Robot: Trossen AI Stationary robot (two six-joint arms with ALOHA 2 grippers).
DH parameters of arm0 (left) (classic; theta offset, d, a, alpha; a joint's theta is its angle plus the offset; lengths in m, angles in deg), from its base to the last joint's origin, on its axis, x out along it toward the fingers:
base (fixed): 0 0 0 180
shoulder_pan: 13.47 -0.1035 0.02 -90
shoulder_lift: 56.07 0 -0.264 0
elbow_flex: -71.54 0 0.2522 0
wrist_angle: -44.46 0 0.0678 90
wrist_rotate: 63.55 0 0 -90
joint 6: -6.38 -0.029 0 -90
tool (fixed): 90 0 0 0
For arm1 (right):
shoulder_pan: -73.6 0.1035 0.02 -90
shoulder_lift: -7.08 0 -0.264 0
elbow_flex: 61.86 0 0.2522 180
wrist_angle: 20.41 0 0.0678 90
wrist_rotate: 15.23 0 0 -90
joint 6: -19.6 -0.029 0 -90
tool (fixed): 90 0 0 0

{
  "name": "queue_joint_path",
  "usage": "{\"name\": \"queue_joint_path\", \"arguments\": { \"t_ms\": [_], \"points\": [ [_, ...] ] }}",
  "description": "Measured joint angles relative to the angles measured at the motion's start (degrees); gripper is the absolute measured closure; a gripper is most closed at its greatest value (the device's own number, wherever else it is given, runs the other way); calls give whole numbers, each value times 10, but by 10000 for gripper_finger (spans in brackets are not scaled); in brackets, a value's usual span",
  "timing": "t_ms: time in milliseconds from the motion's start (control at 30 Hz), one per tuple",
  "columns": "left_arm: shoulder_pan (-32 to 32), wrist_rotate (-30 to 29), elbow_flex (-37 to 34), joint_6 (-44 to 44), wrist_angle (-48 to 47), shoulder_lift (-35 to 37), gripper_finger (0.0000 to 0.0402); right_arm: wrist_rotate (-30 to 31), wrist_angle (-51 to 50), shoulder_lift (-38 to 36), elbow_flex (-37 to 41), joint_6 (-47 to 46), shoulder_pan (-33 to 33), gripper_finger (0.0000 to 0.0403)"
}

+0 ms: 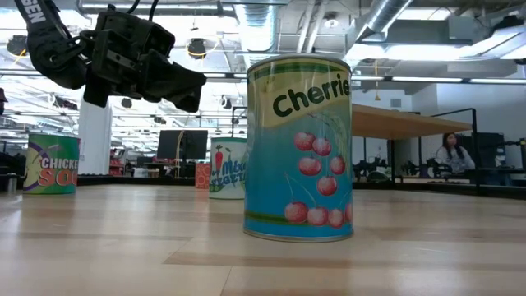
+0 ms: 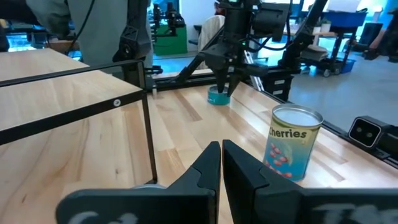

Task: Pick and place cans onto a shelf
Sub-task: Put the can of tuna on the shelf

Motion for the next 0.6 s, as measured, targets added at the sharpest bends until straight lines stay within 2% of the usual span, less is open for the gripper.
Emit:
{"name": "queue_joint_path", "arguments": {
  "t_ms": [133, 333, 600],
  "points": [
    [0, 0, 0, 2, 0, 0, 395, -1, -2, 0, 0, 1, -3, 274],
    [0, 0, 0, -3, 0, 0, 395, 0, 8, 15, -2, 9, -3, 327],
    [0, -3, 1, -12, 3, 0, 395, -8, -16, 12, -17, 114, -45, 393]
  ]
}}
